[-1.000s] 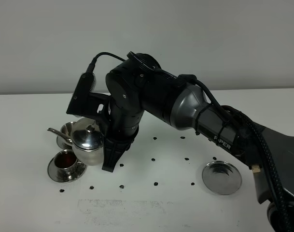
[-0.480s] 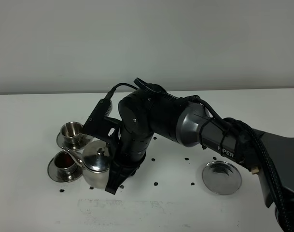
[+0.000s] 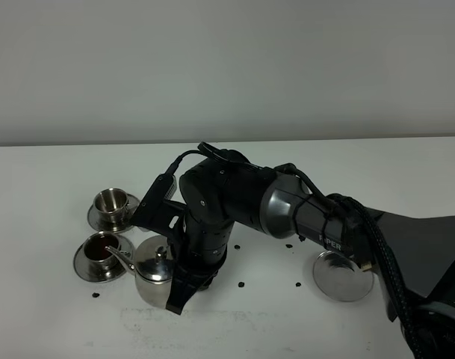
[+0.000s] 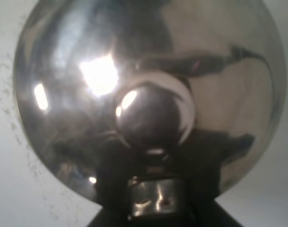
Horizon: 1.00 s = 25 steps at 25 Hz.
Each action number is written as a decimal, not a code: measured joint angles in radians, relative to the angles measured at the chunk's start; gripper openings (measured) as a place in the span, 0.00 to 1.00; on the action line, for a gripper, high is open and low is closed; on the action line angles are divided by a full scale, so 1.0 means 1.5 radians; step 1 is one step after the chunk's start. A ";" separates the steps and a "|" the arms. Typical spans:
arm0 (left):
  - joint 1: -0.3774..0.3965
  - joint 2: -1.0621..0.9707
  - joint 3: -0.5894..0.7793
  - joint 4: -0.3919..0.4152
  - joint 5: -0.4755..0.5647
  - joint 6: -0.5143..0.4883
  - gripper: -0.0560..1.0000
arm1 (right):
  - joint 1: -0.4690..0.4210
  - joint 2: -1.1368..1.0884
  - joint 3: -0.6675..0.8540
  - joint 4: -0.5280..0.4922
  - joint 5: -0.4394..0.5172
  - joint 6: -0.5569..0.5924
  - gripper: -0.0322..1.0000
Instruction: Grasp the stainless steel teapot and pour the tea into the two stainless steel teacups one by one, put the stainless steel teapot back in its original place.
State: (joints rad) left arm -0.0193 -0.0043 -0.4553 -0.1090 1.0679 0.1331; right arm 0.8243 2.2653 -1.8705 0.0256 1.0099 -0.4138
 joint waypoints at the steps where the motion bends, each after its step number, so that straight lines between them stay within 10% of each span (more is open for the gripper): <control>1: 0.000 0.000 0.000 0.000 0.000 0.000 0.34 | 0.000 0.000 -0.008 -0.004 0.008 0.005 0.21; 25: 0.000 0.000 0.000 0.000 0.000 0.000 0.34 | -0.053 0.156 -0.351 -0.190 0.004 -0.126 0.21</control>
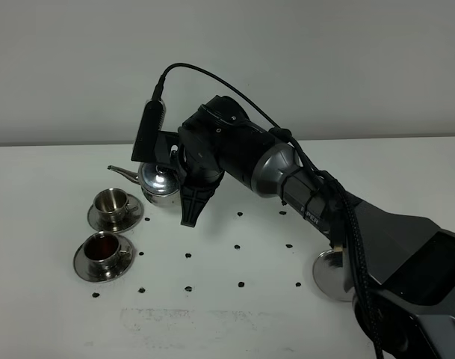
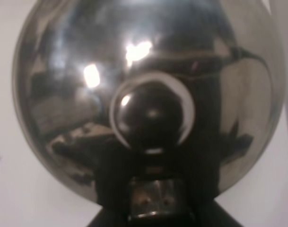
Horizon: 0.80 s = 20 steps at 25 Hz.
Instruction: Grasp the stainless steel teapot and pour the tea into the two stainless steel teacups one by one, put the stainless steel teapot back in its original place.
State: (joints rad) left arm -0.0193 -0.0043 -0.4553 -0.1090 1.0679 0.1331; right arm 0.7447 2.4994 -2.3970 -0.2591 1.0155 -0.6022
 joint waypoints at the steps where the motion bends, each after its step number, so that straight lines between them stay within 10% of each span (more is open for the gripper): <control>1: 0.000 0.000 0.000 0.000 0.000 0.000 0.34 | 0.000 0.007 -0.008 -0.005 -0.003 -0.005 0.21; 20: 0.000 0.000 0.000 0.000 0.000 0.000 0.34 | 0.007 0.061 -0.017 -0.115 -0.090 -0.128 0.21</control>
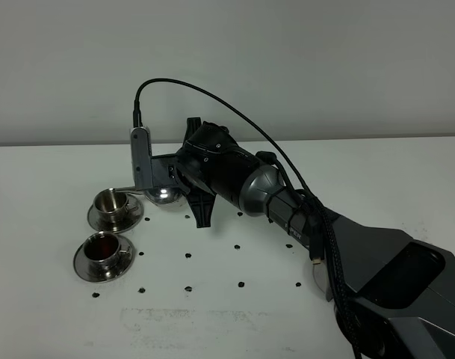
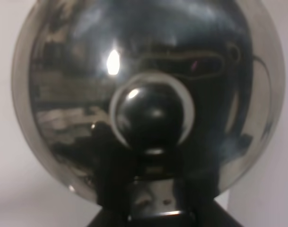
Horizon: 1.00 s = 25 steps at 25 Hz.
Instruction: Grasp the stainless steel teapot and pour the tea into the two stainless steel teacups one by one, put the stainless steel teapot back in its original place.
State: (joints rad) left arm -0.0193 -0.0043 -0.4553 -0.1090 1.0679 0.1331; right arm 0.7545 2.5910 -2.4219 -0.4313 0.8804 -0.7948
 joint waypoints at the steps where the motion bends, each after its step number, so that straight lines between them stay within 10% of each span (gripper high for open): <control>1: 0.000 0.000 0.000 0.000 0.000 0.000 0.34 | 0.000 0.000 0.000 -0.007 -0.007 0.000 0.21; 25: 0.000 0.000 0.000 0.000 0.000 0.000 0.34 | -0.006 0.014 0.000 -0.087 -0.108 -0.003 0.21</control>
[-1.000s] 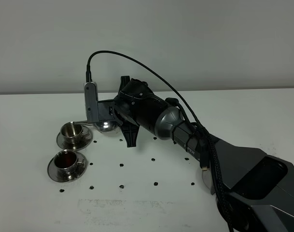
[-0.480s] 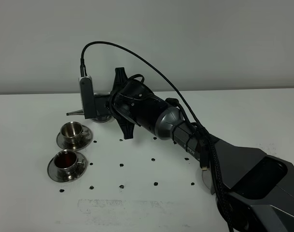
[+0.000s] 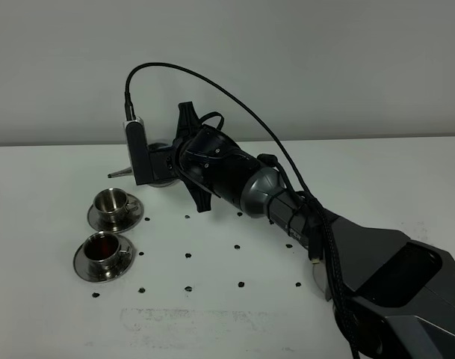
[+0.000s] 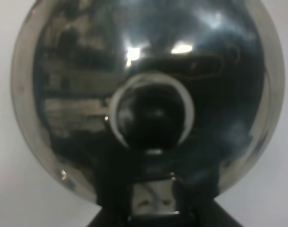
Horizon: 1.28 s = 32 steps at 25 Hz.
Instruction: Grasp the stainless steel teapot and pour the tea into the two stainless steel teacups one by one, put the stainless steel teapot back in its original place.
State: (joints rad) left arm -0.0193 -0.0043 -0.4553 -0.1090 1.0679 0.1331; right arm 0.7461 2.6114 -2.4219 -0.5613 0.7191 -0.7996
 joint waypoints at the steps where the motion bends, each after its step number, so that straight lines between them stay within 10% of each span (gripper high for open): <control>1: 0.000 0.000 0.000 0.000 0.000 0.000 0.34 | 0.000 0.002 0.000 -0.001 0.003 -0.005 0.21; 32: 0.000 0.000 0.000 0.000 0.000 0.000 0.34 | 0.007 0.005 0.000 -0.072 -0.011 -0.048 0.21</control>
State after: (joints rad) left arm -0.0193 -0.0043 -0.4553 -0.1090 1.0679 0.1331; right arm 0.7559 2.6192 -2.4219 -0.6695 0.7027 -0.8708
